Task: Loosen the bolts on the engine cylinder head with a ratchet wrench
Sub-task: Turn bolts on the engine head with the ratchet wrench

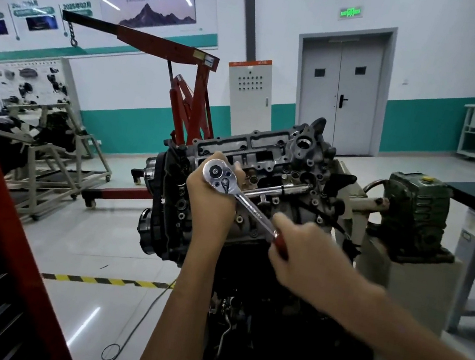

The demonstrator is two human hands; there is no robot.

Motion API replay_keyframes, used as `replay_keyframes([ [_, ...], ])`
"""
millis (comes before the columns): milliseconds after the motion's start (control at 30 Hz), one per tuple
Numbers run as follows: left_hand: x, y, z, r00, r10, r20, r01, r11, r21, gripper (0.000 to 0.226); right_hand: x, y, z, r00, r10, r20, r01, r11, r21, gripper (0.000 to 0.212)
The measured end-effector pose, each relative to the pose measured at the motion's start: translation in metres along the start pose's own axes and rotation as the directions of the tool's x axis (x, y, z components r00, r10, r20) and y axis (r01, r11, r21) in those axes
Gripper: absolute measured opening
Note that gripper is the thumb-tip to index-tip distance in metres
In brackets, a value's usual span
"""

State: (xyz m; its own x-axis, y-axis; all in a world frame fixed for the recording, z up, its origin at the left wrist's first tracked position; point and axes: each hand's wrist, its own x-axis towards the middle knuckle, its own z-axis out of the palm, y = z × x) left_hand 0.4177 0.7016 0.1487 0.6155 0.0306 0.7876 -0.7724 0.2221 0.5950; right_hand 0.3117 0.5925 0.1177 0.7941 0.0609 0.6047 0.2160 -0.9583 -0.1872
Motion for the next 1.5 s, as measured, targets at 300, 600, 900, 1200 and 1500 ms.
replay_keyframes([
  [300, 0.000, -0.002, -0.002, 0.998, 0.035, 0.053, -0.040, 0.995, 0.093, 0.042, 0.031, 0.032, -0.046, 0.998, -0.044, -0.044, 0.027, 0.942, -0.334, 0.021],
  [600, -0.009, 0.002, 0.026, 0.981, -0.160, -0.108, 0.122, 0.947, -0.296, 0.028, -0.016, -0.010, 0.021, 0.995, 0.097, 0.016, -0.098, 0.976, 0.196, 0.020],
  [900, 0.001, 0.002, 0.017, 0.999, 0.046, 0.022, -0.047, 0.995, 0.082, 0.032, 0.043, 0.056, -0.066, 0.980, -0.198, 0.006, 0.187, 0.915, -0.359, 0.022],
  [1200, -0.015, -0.006, 0.033, 0.979, -0.036, -0.203, 0.053, 0.995, 0.080, 0.035, -0.006, 0.018, -0.003, 0.998, 0.035, -0.055, -0.037, 0.999, -0.034, 0.021],
  [1500, 0.000, -0.005, 0.023, 0.997, 0.031, -0.064, -0.021, 0.990, 0.140, 0.046, 0.025, 0.048, -0.043, 0.995, -0.096, -0.004, 0.091, 0.952, -0.294, 0.013],
])
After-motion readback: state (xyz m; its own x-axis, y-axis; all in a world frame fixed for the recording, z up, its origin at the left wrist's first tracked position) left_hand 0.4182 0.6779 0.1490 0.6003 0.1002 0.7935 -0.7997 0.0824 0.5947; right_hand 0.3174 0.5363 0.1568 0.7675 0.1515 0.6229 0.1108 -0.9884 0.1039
